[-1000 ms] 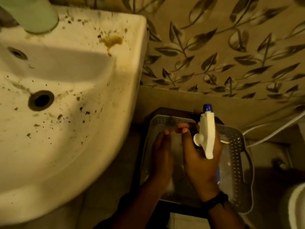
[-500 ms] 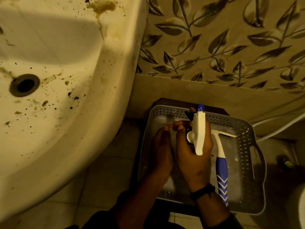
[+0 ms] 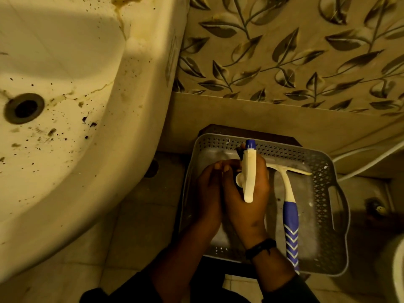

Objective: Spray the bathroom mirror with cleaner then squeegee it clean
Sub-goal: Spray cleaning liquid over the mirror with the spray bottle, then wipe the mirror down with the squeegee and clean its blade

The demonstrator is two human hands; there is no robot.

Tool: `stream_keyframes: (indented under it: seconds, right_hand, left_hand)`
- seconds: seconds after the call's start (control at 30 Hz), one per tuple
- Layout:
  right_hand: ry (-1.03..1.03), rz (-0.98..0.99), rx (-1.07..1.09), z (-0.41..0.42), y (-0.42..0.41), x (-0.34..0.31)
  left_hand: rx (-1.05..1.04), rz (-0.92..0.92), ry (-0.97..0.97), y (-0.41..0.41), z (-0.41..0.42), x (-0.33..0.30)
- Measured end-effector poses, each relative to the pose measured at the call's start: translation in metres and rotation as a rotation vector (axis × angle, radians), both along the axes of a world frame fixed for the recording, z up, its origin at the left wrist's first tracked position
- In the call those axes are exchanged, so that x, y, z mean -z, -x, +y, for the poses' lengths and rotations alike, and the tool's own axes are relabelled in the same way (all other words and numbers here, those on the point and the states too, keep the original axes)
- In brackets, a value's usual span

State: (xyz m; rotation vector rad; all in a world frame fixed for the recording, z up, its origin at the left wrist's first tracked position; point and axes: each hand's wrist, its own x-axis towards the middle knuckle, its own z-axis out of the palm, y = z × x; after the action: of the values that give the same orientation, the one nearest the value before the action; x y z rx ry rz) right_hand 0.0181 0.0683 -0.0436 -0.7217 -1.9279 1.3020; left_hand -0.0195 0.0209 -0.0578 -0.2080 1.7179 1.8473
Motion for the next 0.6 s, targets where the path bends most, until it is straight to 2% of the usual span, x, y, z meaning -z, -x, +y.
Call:
stream_keyframes:
  seconds: [0.1,0.3,0.37,0.5,0.6]
  right_hand:
    - [0.02,-0.034,0.004,-0.003,-0.001,-0.005]
    - [0.169,-0.148,-0.102,0.004,-0.012,-0.027]
    - [0.166,-0.227,-0.14,0.009,-0.02,-0.038]
    - [0.067,-0.499,-0.333,0.025,-0.043,-0.066]
    - [-0.031,-0.552,-0.377,0.041,-0.064,-0.081]
  left_hand:
    - [0.026,0.003,-0.005,0.002,-0.004,-0.007]
    - [-0.174,-0.055,-0.007,0.003,-0.014,-0.049]
    - [-0.203,0.063,0.019,-0.005,-0.018,-0.075]
    - [-0.24,0.552,0.12,-0.035,-0.02,-0.124]
    - [-0.066,0.715,0.045,-0.07,-0.016,-0.149]
